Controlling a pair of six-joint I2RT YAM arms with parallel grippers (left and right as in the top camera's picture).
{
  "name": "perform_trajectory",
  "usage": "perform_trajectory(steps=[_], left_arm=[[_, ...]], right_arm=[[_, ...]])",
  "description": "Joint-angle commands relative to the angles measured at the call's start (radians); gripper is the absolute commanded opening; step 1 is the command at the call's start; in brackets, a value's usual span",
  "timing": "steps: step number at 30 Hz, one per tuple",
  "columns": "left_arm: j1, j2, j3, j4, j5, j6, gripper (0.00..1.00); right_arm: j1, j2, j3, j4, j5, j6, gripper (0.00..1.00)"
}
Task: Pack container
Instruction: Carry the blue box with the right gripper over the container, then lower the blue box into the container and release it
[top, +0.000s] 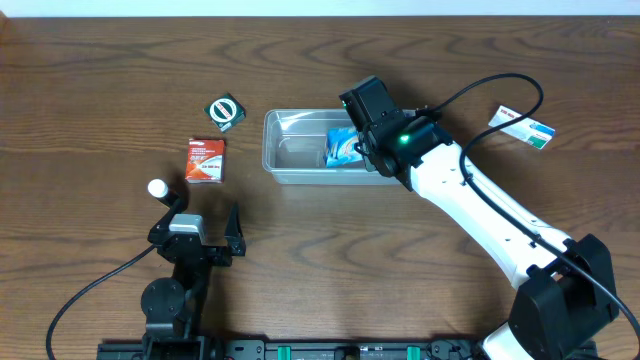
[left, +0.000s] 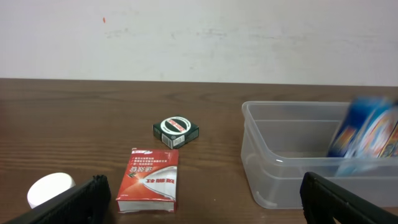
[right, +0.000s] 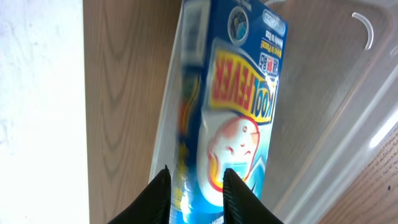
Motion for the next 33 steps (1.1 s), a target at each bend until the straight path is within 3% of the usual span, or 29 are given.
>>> perform_trajectory(steps=[1, 10, 14, 15, 17, 19, 20, 21, 23, 25, 29, 33], left_arm=[[0.006, -0.005, -0.017, -0.035, 0.007, 0.006, 0.98], [0.006, -0.005, -0.017, -0.035, 0.007, 0.006, 0.98], [0.006, -0.005, -0.017, -0.035, 0.007, 0.006, 0.98], [0.006, -0.005, -0.017, -0.035, 0.007, 0.006, 0.98], [0.006, -0.005, -0.017, -0.035, 0.007, 0.006, 0.98], [0.006, -0.005, -0.017, -0.035, 0.007, 0.006, 0.98], [0.006, -0.005, -0.017, -0.035, 0.007, 0.006, 0.98], [0.006, -0.005, -0.017, -0.035, 0.007, 0.006, 0.98], [0.006, -0.005, -0.017, -0.035, 0.007, 0.006, 0.98], [0.006, -0.005, -0.017, -0.035, 0.007, 0.006, 0.98], [0.006, -0.005, -0.017, -0.035, 0.007, 0.006, 0.98], [0.006, -0.005, -0.017, -0.035, 0.007, 0.006, 0.98]], right_arm=[[0.003, 0.002, 0.016, 0.004, -0.014, -0.026, 0.26], [0.016, 0.002, 0.016, 0.043, -0.045, -0.129, 0.22], [0.018, 0.002, 0.016, 0.053, -0.046, -0.275, 0.22], [0.018, 0.002, 0.016, 0.062, -0.046, -0.374, 0.25], [0.018, 0.002, 0.016, 0.100, -0.076, -0.783, 0.31], [0.018, 0.002, 0.016, 0.117, -0.126, -1.080, 0.51], [0.018, 0.002, 0.016, 0.132, -0.147, -1.148, 0.56], [0.018, 0.002, 0.016, 0.142, -0.175, -1.191, 0.71], [0.017, 0.002, 0.016, 0.156, -0.223, -1.309, 0.83], [0.016, 0.002, 0.016, 0.165, -0.284, -1.472, 0.86], [0.015, 0.002, 0.016, 0.129, -0.289, -1.652, 0.87], [0.004, 0.009, 0.016, 0.079, -0.271, -1.783, 0.76]])
